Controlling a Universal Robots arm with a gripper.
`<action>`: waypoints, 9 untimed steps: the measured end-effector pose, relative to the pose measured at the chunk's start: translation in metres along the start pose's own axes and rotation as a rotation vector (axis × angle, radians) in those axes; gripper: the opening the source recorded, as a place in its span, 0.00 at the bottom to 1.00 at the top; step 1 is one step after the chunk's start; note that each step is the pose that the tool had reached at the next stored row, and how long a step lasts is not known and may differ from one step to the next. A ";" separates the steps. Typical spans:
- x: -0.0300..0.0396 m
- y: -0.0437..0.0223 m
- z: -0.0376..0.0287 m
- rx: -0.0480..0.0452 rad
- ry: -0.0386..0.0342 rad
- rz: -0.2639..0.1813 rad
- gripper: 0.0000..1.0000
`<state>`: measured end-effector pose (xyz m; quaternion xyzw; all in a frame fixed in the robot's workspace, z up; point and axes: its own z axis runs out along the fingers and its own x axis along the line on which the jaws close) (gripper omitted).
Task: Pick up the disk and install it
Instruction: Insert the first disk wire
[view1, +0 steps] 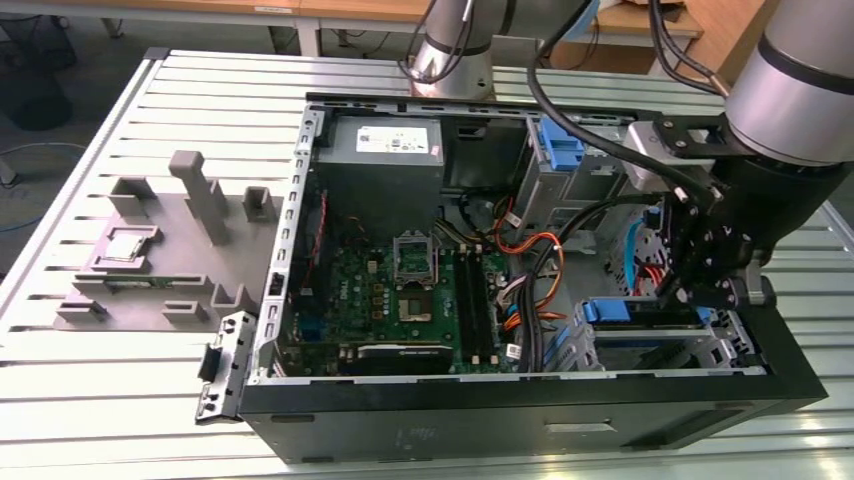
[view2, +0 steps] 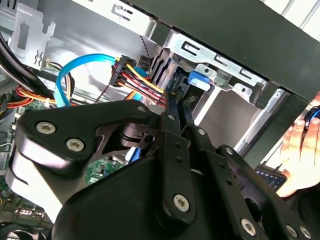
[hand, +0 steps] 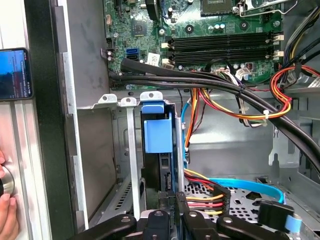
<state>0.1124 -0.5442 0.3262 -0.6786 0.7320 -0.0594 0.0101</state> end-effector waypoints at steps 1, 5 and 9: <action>0.0001 0.0000 0.0004 -0.0002 0.0001 0.000 0.17; 0.0001 0.0000 0.0009 -0.0005 -0.0007 0.000 0.17; 0.0001 0.0001 0.0011 -0.0008 -0.0023 0.000 0.18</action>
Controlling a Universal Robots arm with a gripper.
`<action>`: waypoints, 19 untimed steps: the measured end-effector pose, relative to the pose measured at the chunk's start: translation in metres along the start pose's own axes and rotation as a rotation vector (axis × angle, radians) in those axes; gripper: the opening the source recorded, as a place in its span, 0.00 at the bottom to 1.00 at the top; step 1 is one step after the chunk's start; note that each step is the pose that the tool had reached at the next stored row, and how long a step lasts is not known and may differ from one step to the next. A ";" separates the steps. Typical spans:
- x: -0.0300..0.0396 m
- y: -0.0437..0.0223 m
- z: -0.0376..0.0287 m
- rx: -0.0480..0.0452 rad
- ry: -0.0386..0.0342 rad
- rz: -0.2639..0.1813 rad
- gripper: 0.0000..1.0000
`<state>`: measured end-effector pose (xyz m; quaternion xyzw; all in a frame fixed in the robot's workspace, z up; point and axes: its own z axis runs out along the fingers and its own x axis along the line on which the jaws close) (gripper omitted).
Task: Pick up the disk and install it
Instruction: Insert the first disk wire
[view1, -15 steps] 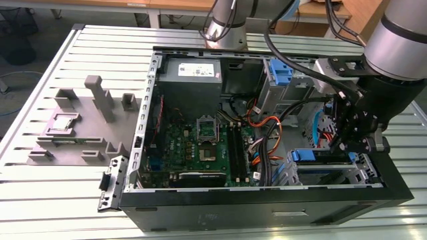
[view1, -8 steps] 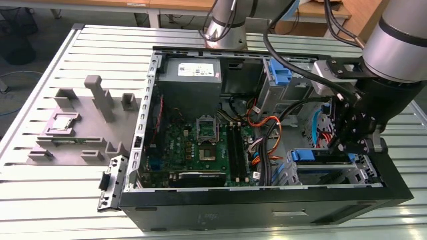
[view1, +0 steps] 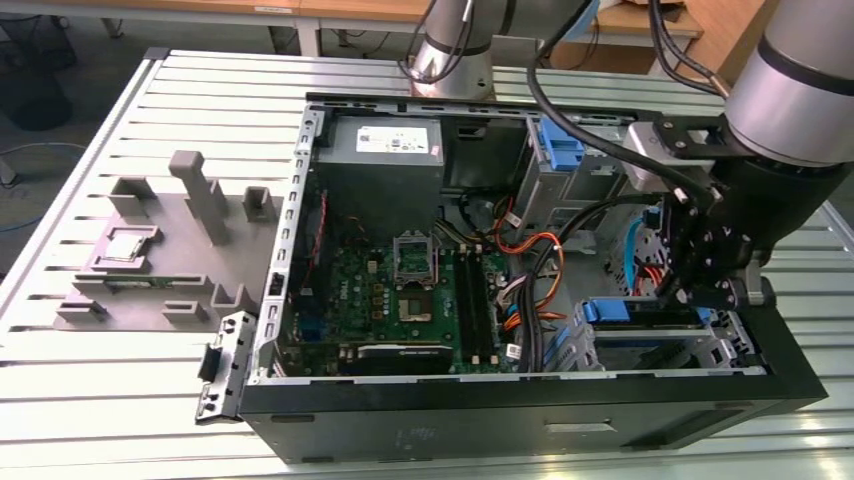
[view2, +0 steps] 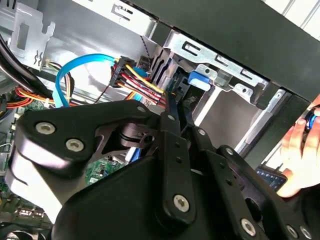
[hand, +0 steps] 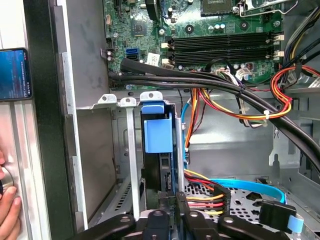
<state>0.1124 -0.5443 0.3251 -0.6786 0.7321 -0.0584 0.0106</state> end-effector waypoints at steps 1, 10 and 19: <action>0.0002 -0.0001 -0.0010 0.0000 0.0003 0.000 0.18; 0.0008 -0.0011 -0.0108 -0.0007 0.0010 0.000 0.23; 0.0008 -0.0011 -0.0110 -0.0008 0.0003 0.000 0.10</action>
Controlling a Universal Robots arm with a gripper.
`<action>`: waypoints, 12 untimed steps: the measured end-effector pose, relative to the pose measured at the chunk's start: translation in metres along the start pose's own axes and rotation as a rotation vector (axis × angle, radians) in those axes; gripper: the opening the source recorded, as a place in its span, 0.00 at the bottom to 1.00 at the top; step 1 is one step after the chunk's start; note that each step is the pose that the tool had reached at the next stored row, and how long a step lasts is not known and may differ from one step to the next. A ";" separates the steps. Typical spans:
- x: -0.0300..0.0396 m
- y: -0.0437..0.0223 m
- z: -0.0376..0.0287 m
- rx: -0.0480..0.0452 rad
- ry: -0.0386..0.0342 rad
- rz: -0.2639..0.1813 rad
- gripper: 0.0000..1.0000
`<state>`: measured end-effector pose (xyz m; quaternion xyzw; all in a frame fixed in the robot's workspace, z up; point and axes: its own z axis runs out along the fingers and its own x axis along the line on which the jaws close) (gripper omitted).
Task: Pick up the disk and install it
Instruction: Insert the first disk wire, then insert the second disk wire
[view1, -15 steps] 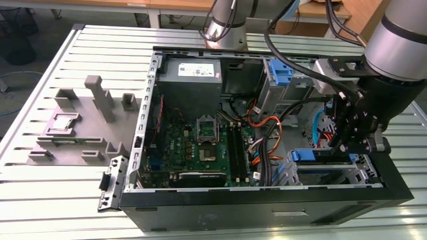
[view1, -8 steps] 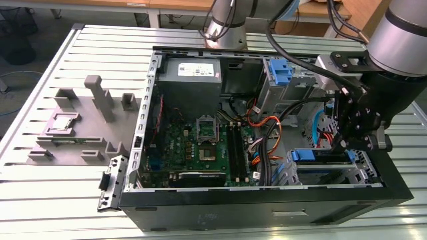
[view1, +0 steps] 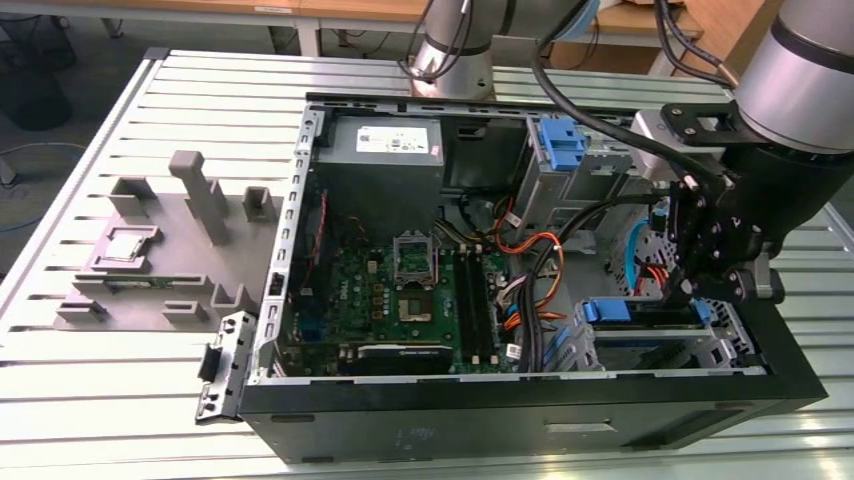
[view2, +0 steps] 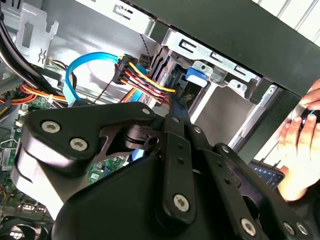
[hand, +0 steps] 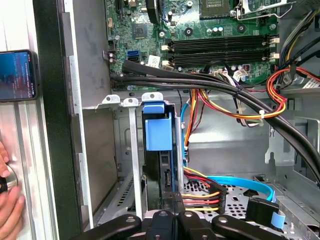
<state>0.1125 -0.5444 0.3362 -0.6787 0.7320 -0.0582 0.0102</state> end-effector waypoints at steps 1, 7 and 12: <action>0.0000 0.0000 0.0000 -0.0001 -0.0015 0.000 0.10; 0.0000 0.0000 0.0000 -0.0003 -0.0037 0.000 0.10; 0.0001 0.0011 0.0000 -0.0003 -0.0039 0.000 0.10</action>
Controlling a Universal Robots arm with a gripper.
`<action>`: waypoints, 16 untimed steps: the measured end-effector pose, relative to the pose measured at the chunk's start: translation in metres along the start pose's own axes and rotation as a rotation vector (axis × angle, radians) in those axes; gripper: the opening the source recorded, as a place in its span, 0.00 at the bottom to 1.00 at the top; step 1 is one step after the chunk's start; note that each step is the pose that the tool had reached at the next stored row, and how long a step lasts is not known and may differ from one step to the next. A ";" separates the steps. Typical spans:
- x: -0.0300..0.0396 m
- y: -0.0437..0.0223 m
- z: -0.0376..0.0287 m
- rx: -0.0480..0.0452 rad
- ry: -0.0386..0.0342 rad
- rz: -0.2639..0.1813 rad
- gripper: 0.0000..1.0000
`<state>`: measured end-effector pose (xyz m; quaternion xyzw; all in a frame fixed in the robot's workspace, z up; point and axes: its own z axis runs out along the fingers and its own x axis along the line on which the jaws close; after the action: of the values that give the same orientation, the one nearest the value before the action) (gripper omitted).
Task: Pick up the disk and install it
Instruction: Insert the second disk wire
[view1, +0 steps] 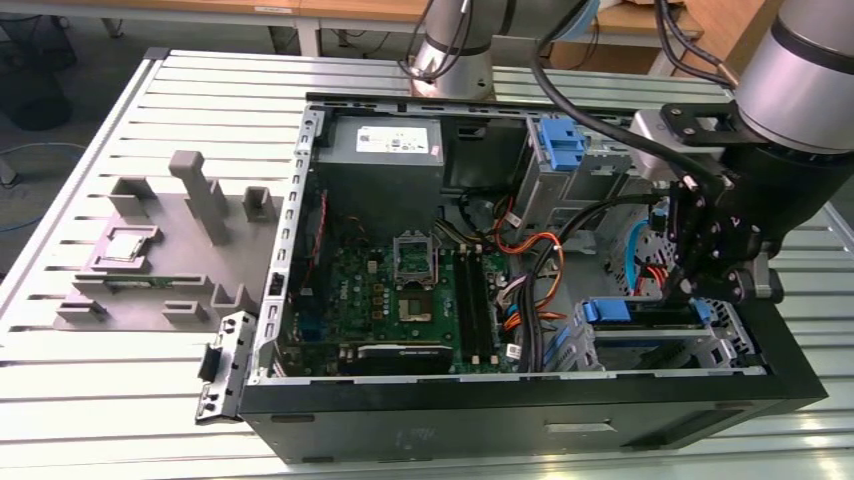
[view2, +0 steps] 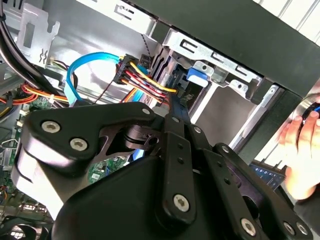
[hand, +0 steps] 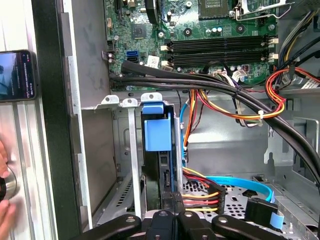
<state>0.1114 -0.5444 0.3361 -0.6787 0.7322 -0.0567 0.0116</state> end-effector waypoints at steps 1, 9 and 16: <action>0.0000 0.0008 -0.0001 0.0001 0.0001 0.000 0.10; 0.0005 0.0068 -0.0007 0.0001 0.0002 0.000 0.10; 0.0009 0.0063 -0.0128 0.0001 -0.0003 0.000 0.10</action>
<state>0.1038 -0.5440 0.3482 -0.6787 0.7322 -0.0567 0.0117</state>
